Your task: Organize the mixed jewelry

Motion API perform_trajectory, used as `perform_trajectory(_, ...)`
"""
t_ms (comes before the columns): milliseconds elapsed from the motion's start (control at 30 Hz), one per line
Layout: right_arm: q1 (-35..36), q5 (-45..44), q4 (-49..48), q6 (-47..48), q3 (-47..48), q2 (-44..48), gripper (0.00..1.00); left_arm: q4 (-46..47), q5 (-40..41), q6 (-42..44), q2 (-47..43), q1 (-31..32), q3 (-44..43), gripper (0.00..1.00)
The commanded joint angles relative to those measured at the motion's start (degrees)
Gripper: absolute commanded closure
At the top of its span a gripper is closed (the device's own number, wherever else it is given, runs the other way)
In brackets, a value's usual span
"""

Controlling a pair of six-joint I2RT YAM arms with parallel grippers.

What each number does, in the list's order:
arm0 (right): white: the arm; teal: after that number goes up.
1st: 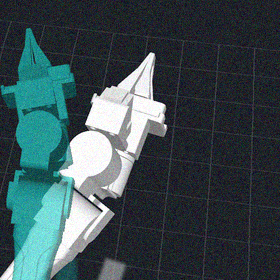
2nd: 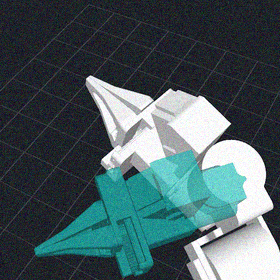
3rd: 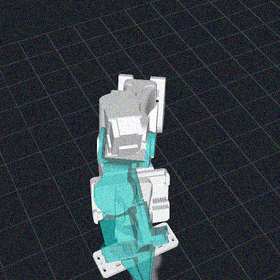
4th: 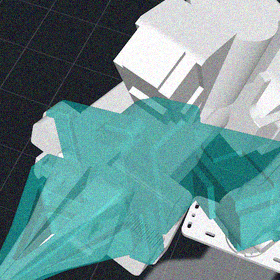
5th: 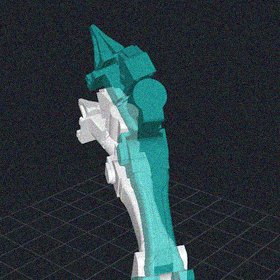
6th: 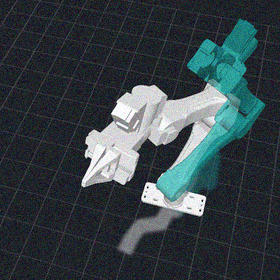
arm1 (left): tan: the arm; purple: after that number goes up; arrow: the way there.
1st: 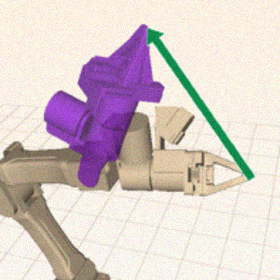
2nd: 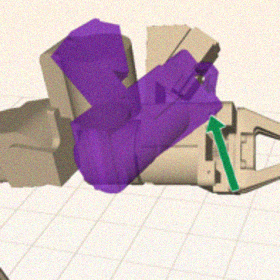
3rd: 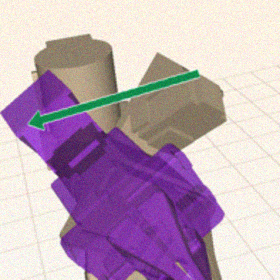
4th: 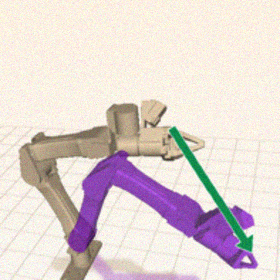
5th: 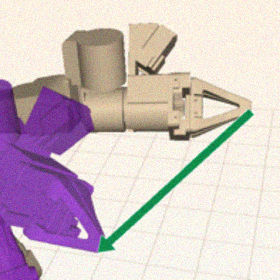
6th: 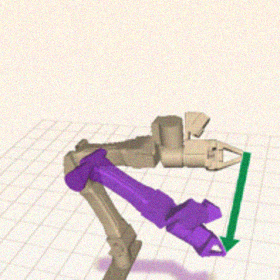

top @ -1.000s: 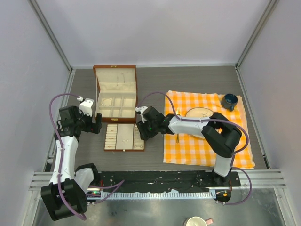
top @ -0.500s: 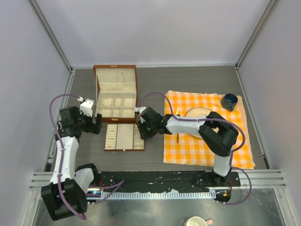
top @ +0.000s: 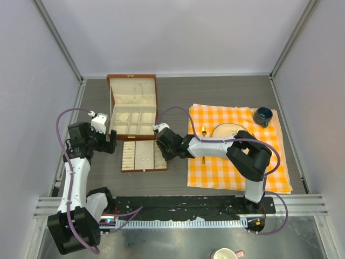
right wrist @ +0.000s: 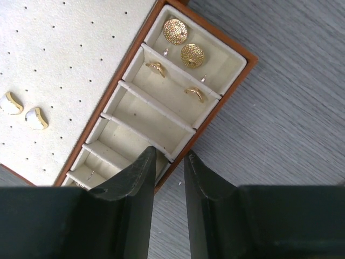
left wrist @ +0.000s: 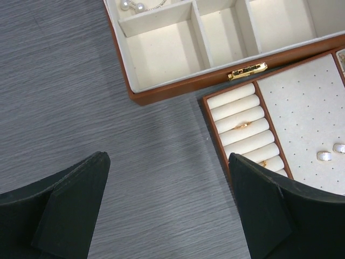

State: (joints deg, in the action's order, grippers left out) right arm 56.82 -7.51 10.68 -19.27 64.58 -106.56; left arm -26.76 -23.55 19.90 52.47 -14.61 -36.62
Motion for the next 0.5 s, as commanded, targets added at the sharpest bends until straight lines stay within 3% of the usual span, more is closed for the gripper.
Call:
perform_trajectory(0, 0.05, -6.73, 2.86, 0.81, 0.2, -2.86, 0.75, 2.15, 0.78, 0.14, -1.49, 0.11, 0.41, 0.02)
perform_trajectory(200, 0.05, -5.41, 4.79, 0.98, 1.51, -3.3, 0.99, 5.49, 2.89, -3.55, -1.49, 0.11, 0.76, 0.02)
perform_trajectory(467, -0.04, -3.22, 8.04, 2.13, 2.04, 1.18, 0.99, 11.47, 5.35, -9.16, 2.28, 0.11, -1.69, 0.02)
